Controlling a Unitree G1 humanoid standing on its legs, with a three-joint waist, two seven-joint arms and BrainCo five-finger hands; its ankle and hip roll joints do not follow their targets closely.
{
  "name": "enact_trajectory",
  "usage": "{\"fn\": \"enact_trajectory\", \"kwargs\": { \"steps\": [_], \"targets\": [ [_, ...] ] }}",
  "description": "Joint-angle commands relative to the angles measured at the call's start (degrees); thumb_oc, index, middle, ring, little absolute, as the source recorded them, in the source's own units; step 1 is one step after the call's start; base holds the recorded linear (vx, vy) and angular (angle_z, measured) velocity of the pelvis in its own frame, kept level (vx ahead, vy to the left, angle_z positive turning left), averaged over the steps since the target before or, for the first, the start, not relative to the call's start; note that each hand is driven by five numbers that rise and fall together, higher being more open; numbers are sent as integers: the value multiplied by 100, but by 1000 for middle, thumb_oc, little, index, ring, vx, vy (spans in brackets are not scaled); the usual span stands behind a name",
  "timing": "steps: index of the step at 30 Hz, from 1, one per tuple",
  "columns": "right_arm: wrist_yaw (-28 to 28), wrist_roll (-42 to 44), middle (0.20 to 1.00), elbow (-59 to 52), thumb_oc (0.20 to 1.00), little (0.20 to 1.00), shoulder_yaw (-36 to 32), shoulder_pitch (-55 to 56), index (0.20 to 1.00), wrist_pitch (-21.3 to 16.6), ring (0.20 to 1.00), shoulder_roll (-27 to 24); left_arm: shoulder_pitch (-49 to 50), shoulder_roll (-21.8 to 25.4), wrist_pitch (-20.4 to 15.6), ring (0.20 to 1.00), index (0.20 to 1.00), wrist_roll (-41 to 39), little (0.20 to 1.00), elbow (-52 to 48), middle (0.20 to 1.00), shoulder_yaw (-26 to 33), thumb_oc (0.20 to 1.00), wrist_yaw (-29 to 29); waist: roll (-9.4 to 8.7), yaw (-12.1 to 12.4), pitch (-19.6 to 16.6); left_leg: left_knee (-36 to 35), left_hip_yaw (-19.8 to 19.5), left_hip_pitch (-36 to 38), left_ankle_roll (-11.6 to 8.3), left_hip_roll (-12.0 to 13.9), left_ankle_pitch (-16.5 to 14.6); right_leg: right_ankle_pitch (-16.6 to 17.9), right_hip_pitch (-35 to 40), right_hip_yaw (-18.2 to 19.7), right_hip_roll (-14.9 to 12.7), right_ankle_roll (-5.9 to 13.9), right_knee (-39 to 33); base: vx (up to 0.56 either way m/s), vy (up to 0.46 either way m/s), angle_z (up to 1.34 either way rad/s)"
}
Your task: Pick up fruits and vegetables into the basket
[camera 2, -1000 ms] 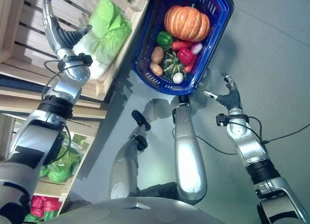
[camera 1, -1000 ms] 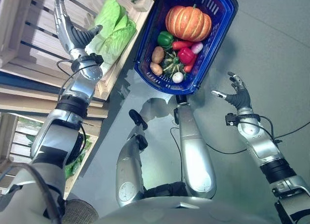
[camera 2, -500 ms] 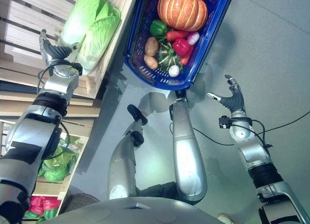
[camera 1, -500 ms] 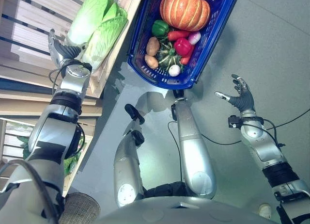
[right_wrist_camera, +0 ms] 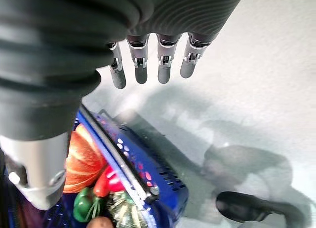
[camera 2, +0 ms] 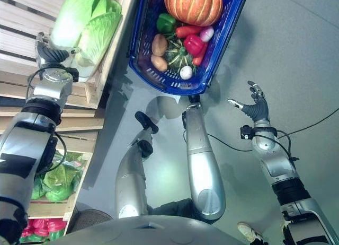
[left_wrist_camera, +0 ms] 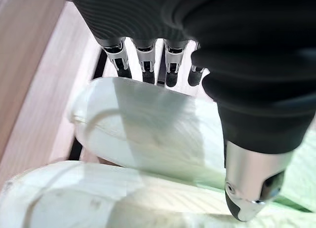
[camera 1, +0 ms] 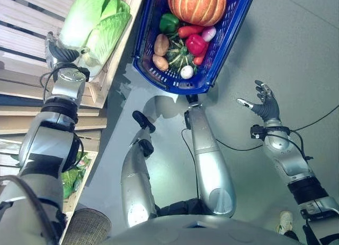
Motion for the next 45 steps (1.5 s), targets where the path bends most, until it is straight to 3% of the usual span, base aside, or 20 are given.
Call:
{"fn": "enact_trajectory", "kwargs": {
  "steps": [1, 8, 12, 16, 18, 20, 26, 31, 44, 45],
  "targets": [
    [-8, 305, 1000, -105, 1000, 1000, -61, 37, 1000, -168, 1000, 64, -107, 485, -154, 1000, 1000, 503, 1000, 215, 1000, -167, 1000, -17, -313, -162, -150, 1198, 66, -598, 201, -19, -809, 136, -13, -2, 108, 340, -415, 19, 45, -4],
    [10, 544, 1000, -7, 1000, 1000, -45, -13, 1000, -200, 1000, 46, -384, 467, -145, 1000, 1000, 589, 1000, 336, 1000, -451, 1000, -211, -280, -223, -150, 1254, 103, -694, 193, -17, -850, 197, -175, 83, 74, 368, -404, 13, 36, -4],
    [23, 583, 1000, 53, 1000, 1000, -31, -60, 1000, -214, 1000, 65, -459, 368, -120, 1000, 1000, 294, 1000, 460, 1000, -596, 1000, -702, -258, -257, -150, 1240, 127, -710, 188, -33, -859, 246, -224, 115, 66, 391, -451, 10, 23, -4],
    [32, 625, 1000, 53, 1000, 1000, -25, -144, 1000, -166, 1000, 92, -502, 267, 100, 1000, 1000, -30, 1000, 746, 1000, -749, 1000, -1440, -273, -297, -150, 1244, 150, -751, 174, -16, -859, 302, -273, 144, 72, 410, -505, 0, 0, 0],
    [28, 636, 1000, 20, 1000, 1000, -23, -189, 1000, -86, 1000, 88, -470, 223, 306, 1000, 1000, -356, 1000, 856, 1000, -796, 1000, -1770, -279, -311, -150, 1250, 159, -765, 163, -4, -857, 323, -290, 154, 80, 418, -519, 5, 4, -2],
    [65, 686, 1000, 43, 1000, 1000, -41, -251, 1000, -56, 1000, 55, -454, 147, 741, 1000, 1000, -516, 1000, 1115, 1000, -820, 1000, -2573, -297, -341, -150, 1256, 171, -773, 157, 6, -858, 328, -316, 166, 88, 414, -519, 14, 9, -5],
    [155, 785, 1000, -93, 1000, 1000, -109, -388, 1000, 219, 1000, -33, -226, 22, 1198, 1000, 1000, -972, 1000, 1383, 1000, -807, 1000, -3563, -345, -403, -150, 1334, 189, -831, 149, 46, -883, 335, -382, 215, 148, 381, -488, 19, 14, -11],
    [274, 788, 1000, -197, 1000, 1000, -211, -428, 1000, 423, 1000, -94, -49, -75, 1354, 1000, 1000, -1649, 1000, 1292, 1000, -581, 1000, -4025, -346, -415, -150, 1338, 202, -833, 145, 64, -891, 324, -401, 222, 160, 365, -476, 13, 19, -11],
    [391, 829, 1000, -444, 1000, 1000, -370, -269, 1000, 507, 1000, -235, 434, -263, 1377, 1000, 1000, -2108, 1000, 897, 1000, -464, 1000, -4993, -322, -420, -150, 1327, 192, -829, 168, 45, -899, 304, -432, 241, 172, 318, -437, 0, 0, 0],
    [392, 835, 1000, -464, 1000, 1000, -380, -257, 1000, 499, 1000, -247, 488, -287, 1334, 749, 749, -2232, 749, 833, 749, -436, 749, -4986, -320, -415, -150, 1327, 192, -822, 172, 47, -898, 296, -426, 243, 177, 314, -426, 0, 0, 0]
  ]
}}
